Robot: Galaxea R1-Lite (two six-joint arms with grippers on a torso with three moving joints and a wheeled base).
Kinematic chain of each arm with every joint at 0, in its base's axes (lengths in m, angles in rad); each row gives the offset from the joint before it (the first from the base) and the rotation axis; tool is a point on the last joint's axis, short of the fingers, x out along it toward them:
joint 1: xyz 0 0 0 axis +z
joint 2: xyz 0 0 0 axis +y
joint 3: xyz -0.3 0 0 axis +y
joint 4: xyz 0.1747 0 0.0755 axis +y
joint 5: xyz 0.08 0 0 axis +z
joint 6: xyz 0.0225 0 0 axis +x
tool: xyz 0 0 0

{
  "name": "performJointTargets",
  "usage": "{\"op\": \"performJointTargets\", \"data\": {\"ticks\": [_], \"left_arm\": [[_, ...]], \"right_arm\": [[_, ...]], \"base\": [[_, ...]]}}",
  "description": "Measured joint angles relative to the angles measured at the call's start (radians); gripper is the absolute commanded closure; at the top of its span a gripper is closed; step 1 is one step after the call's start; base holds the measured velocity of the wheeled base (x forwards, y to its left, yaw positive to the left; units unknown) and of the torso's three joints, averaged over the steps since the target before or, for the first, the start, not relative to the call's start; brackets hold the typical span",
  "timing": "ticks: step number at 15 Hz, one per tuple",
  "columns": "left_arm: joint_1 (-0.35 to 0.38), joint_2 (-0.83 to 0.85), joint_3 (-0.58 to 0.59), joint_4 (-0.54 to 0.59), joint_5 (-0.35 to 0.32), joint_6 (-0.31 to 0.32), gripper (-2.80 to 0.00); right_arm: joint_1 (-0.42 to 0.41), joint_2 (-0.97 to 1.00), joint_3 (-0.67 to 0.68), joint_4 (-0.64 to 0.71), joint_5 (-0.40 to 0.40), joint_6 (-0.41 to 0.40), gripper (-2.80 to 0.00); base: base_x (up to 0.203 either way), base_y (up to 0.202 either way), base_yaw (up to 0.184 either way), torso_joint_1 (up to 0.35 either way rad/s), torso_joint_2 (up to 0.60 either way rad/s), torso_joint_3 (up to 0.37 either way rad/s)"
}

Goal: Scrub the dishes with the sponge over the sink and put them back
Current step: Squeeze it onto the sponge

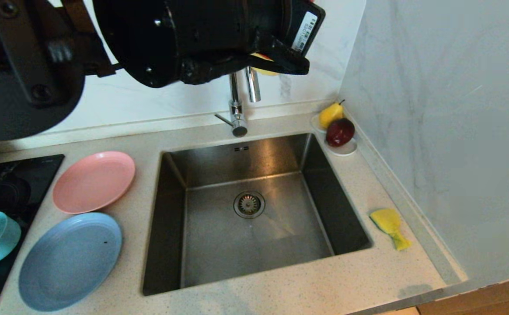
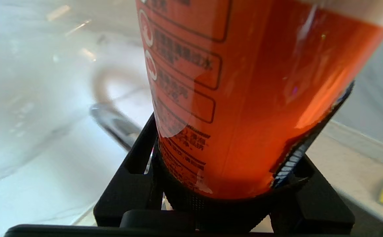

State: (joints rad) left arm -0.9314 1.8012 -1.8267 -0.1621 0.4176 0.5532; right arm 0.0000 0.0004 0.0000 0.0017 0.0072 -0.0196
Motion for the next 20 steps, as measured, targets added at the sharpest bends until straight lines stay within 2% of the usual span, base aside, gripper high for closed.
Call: {"op": "performJointTargets", "data": {"ticks": [3, 13, 20], "left_arm": [[-0.027, 0.049, -0.006, 0.008, 0.034, 0.001, 0.0], [-0.097, 0.126, 0.178, 0.001, 0.13, 0.007, 0.0], [-0.123, 0.179, 0.274, 0.0, 0.173, 0.06, 0.0]], "right_arm": [[0.0, 0.0, 0.0, 0.0, 0.0, 0.0, 0.0], [0.0, 0.0, 0.0, 0.0, 0.0, 0.0, 0.0], [0.0, 0.0, 0.0, 0.0, 0.0, 0.0, 0.0]], "base": [[0.0, 0.0, 0.0, 0.0, 0.0, 0.0], [0.0, 0.0, 0.0, 0.0, 0.0, 0.0], [0.0, 0.0, 0.0, 0.0, 0.0, 0.0]]}}
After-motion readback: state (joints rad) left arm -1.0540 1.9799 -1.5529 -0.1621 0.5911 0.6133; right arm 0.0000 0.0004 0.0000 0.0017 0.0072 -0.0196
